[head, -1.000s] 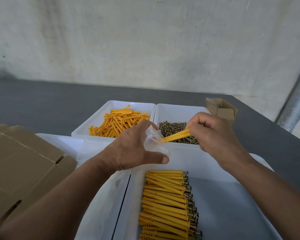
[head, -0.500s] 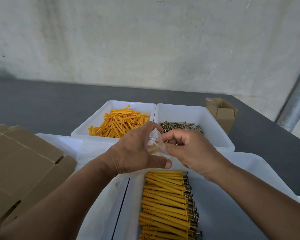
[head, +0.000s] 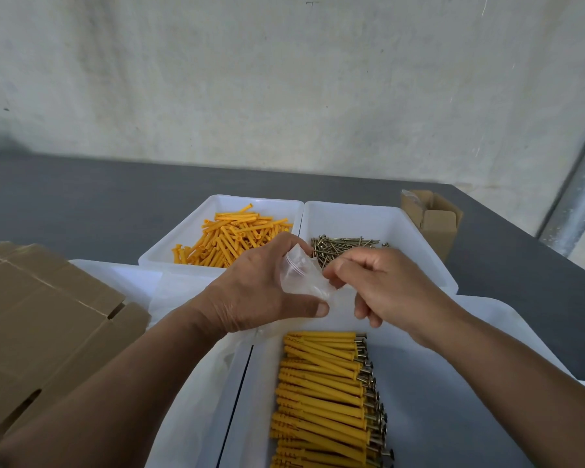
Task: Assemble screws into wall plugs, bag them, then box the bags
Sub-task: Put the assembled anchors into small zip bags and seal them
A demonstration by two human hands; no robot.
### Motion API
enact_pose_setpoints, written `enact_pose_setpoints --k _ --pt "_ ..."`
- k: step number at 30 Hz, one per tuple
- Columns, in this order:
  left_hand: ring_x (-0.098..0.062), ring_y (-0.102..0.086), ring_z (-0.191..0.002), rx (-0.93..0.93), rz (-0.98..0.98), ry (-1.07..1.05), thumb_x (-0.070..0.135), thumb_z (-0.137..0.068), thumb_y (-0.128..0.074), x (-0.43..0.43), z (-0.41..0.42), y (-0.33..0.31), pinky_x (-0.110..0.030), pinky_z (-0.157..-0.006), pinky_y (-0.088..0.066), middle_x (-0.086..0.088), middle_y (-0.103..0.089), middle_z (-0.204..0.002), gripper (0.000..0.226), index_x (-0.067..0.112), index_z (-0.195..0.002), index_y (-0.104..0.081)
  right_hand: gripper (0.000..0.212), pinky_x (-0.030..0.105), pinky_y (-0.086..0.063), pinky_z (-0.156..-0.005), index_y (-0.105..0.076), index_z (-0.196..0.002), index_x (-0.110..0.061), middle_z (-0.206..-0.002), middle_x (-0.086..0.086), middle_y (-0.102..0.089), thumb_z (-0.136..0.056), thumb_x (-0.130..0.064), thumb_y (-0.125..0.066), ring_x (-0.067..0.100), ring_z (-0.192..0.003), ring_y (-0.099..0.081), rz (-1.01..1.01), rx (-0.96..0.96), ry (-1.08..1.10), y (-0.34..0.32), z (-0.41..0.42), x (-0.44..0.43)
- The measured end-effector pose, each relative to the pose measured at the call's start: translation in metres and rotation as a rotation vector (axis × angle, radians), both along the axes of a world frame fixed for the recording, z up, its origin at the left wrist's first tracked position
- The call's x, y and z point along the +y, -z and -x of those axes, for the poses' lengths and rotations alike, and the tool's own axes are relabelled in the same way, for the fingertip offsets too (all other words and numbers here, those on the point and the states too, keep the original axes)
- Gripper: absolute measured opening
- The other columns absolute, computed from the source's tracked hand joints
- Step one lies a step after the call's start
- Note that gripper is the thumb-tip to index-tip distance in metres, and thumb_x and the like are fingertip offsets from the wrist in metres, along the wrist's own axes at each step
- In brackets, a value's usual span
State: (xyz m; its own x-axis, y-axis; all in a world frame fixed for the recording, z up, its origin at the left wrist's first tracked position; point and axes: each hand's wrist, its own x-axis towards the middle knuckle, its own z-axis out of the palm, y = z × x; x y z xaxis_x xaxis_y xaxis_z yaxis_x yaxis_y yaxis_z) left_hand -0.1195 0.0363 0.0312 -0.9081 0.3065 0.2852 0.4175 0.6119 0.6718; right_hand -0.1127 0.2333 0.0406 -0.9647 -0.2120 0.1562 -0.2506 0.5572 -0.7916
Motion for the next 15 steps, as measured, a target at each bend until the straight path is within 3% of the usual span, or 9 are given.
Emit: enact_pose_setpoints --k 3,7,10,12,15 --pt "0.0 -0.055 -0.084 0.01 -0.003 -0.001 0.046 -0.062 -0.087 -0.001 0.0 0.0 -0.009 -0.064 -0.044 0.017 -0.058 -0.096 0.062 0.044 -0.111 -0.049 0.025 0.025 -0.054 -0.048 -0.069 -0.089 -0.029 -0.086 -0.006 -0.071 -0.098 -0.021 -0.047 0.01 -0.056 -0.068 -0.2 -0.073 0.055 0.0 0.002 0.008" --pt "-0.005 -0.058 -0.09 0.038 0.0 0.059 0.032 -0.067 -0.087 -0.001 0.0 0.0 -0.017 -0.073 -0.049 0.02 -0.058 -0.097 0.056 0.049 -0.107 -0.051 0.022 0.032 -0.06 -0.067 -0.067 -0.09 -0.025 -0.092 0.007 -0.073 -0.097 -0.018 -0.048 0.023 -0.075 -0.074 -0.49 -0.28 -0.037 -0.001 0.0 0.012" --pt "-0.004 -0.057 -0.094 0.058 -0.011 0.067 0.027 -0.068 -0.086 0.0 0.0 0.001 -0.02 -0.078 -0.05 0.021 -0.059 -0.099 0.049 0.046 -0.102 -0.056 0.015 0.026 -0.056 -0.059 -0.069 -0.095 -0.02 -0.089 0.008 -0.074 -0.093 -0.033 -0.059 0.02 -0.07 -0.072 -0.692 -0.356 -0.141 0.002 -0.003 0.011" --pt "-0.003 -0.057 -0.094 0.063 -0.027 0.069 0.024 -0.068 -0.086 0.0 0.0 0.001 -0.019 -0.078 -0.049 0.02 -0.06 -0.099 0.044 0.043 -0.098 -0.059 0.026 0.022 -0.051 -0.053 -0.068 -0.096 -0.021 -0.09 0.007 -0.073 -0.087 -0.045 -0.067 0.021 -0.072 -0.074 -0.8 -0.371 -0.185 0.005 -0.005 0.011" --pt "-0.004 -0.057 -0.092 0.063 -0.04 0.076 0.02 -0.069 -0.085 0.0 -0.001 0.0 -0.021 -0.077 -0.049 0.019 -0.061 -0.098 0.041 0.038 -0.097 -0.061 0.036 0.021 -0.052 -0.055 -0.068 -0.102 -0.017 -0.095 0.01 -0.073 -0.081 -0.047 -0.074 0.021 -0.069 -0.072 -0.852 -0.431 -0.233 0.011 -0.006 0.01"
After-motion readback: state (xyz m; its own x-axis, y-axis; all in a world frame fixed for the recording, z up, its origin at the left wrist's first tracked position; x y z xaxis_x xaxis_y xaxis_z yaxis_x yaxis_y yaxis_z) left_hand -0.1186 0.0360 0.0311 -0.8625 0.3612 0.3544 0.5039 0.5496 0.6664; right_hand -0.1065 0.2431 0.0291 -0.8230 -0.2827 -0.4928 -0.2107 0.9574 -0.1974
